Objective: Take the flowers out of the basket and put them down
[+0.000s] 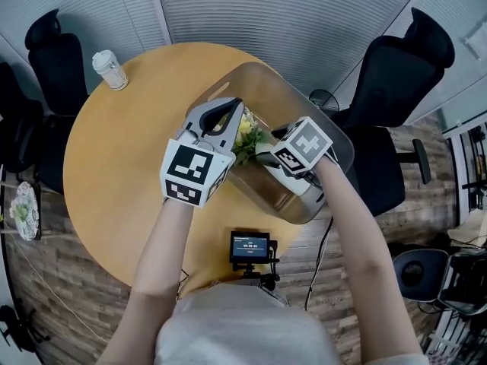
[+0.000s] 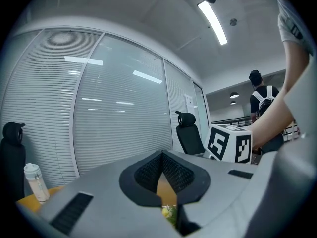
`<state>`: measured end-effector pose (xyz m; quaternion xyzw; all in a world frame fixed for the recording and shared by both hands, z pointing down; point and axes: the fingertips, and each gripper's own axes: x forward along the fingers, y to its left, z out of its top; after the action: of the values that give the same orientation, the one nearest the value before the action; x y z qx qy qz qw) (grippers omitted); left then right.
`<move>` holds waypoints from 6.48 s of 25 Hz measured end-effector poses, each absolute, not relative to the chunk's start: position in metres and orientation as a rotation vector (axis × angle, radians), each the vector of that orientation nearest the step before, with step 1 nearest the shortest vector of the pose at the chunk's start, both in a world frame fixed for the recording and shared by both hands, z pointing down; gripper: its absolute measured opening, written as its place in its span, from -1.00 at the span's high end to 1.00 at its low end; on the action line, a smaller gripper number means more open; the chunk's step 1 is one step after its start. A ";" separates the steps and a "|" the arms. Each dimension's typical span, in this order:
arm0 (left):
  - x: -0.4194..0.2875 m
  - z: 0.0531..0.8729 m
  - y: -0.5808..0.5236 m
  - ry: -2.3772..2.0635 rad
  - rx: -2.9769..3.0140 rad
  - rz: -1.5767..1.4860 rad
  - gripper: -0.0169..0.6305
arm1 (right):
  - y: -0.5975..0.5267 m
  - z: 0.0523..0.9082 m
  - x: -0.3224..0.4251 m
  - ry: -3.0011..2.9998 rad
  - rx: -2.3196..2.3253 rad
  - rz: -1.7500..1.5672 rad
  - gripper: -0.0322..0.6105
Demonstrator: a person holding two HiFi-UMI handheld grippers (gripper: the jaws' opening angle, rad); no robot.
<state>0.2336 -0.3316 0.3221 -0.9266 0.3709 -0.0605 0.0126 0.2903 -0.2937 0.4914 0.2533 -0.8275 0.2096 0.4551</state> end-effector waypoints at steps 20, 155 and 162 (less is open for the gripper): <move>0.212 0.312 -0.339 1.216 -2.860 -0.123 0.93 | -0.279 0.589 0.322 -1.654 0.524 0.575 -0.14; 0.141 0.243 -0.246 1.104 -2.805 0.025 0.93 | -0.298 0.325 0.276 -2.457 1.504 0.187 -0.26; 0.123 0.234 -0.238 1.100 -2.796 0.056 0.93 | -0.290 0.294 0.256 -2.493 1.581 0.095 -0.26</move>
<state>0.1232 -0.2381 0.2341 -0.9282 0.3652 0.0186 0.0684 0.2562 -0.2905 0.2940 0.5331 -0.8402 0.0321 0.0939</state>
